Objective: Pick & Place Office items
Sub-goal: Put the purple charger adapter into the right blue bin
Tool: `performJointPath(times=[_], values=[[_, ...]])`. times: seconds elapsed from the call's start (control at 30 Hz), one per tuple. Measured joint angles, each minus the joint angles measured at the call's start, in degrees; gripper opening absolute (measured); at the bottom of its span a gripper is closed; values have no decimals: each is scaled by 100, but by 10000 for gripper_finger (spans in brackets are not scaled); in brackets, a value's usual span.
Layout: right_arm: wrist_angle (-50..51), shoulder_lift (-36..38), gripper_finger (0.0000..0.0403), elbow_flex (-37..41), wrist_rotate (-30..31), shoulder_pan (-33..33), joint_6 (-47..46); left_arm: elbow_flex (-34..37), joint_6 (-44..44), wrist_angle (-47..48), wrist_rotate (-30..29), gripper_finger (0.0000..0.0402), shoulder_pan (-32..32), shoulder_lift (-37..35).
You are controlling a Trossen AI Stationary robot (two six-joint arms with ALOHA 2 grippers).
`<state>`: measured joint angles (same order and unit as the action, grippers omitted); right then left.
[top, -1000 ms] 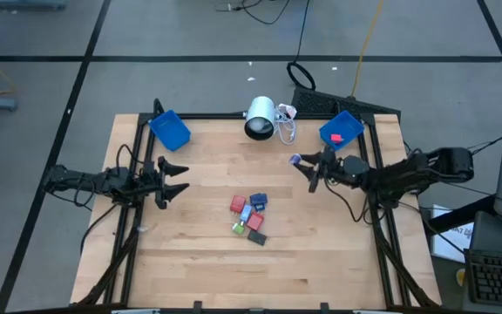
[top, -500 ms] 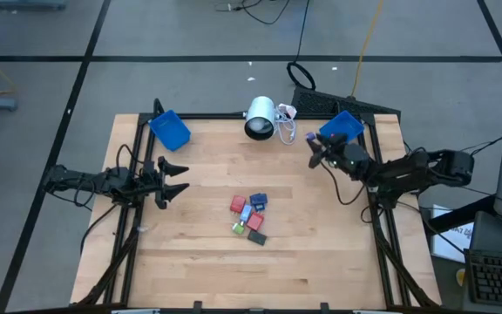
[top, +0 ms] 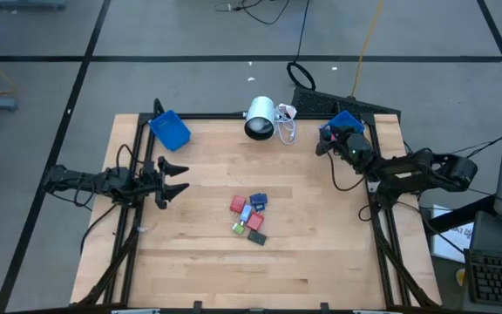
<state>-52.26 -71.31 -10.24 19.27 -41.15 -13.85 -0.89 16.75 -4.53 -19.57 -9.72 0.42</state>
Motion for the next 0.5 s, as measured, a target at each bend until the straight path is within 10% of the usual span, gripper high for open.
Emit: performJointPath(times=[0.5], values=[[3669,1151,150,-1239,26,-865,13,0,1,2,0,324,-1,0]])
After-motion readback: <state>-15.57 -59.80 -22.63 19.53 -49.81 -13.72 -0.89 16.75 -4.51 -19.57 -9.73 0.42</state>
